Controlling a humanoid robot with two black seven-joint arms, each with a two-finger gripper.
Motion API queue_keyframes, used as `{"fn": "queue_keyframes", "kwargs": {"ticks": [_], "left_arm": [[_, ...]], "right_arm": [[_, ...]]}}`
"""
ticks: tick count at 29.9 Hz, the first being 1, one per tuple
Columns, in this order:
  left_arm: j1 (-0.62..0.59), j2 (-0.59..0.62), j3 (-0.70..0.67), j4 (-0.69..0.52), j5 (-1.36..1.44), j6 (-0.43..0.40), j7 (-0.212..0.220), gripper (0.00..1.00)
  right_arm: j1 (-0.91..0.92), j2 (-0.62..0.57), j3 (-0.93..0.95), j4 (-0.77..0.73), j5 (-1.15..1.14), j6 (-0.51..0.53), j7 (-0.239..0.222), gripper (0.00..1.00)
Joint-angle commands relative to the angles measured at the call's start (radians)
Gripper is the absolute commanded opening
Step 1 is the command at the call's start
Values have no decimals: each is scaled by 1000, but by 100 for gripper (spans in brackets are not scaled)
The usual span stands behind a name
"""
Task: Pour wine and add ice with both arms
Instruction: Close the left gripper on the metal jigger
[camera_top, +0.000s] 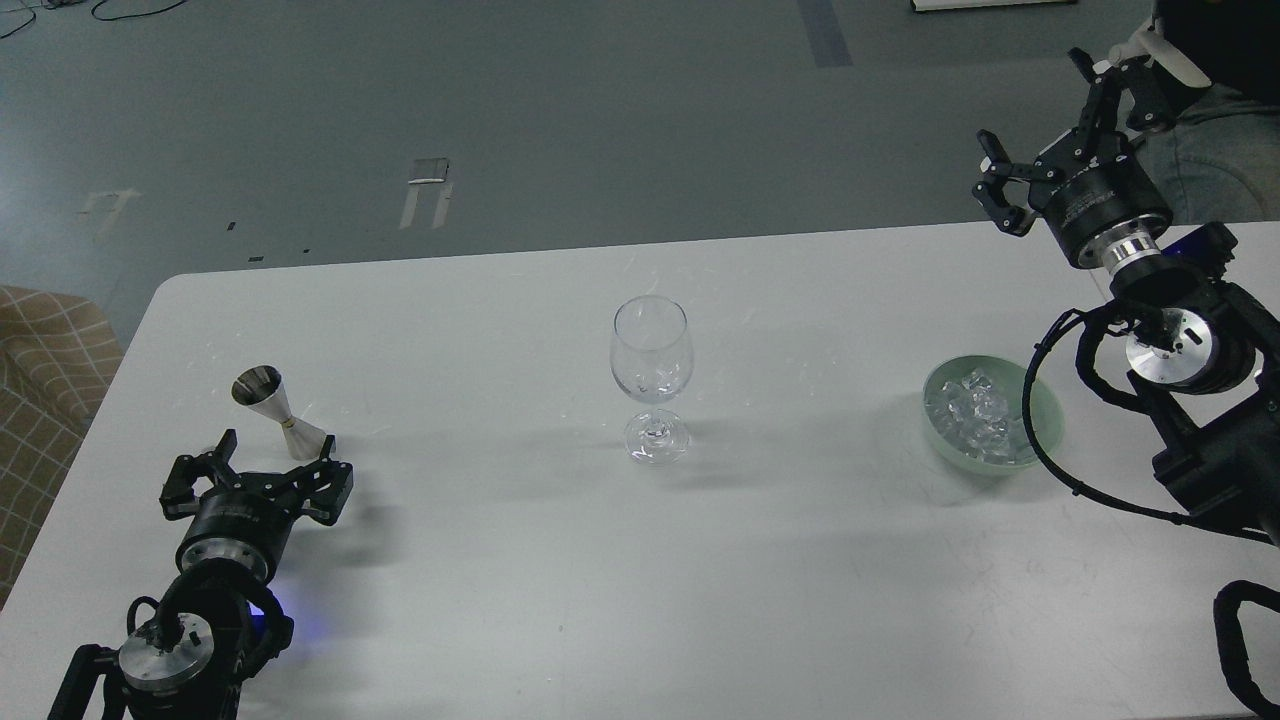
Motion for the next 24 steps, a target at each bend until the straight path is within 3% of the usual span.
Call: {"fn": "queue_keyframes", "kwargs": {"ticks": [1,24], "left_arm": [[-19,0,-3,33,-1,-18,-2,99],[-177,16,-1,266,2,-136,-16,99]], "right_arm": [[-2,1,0,0,0,0,0,100],[-5,7,0,0,0,-6,0,100]]}}
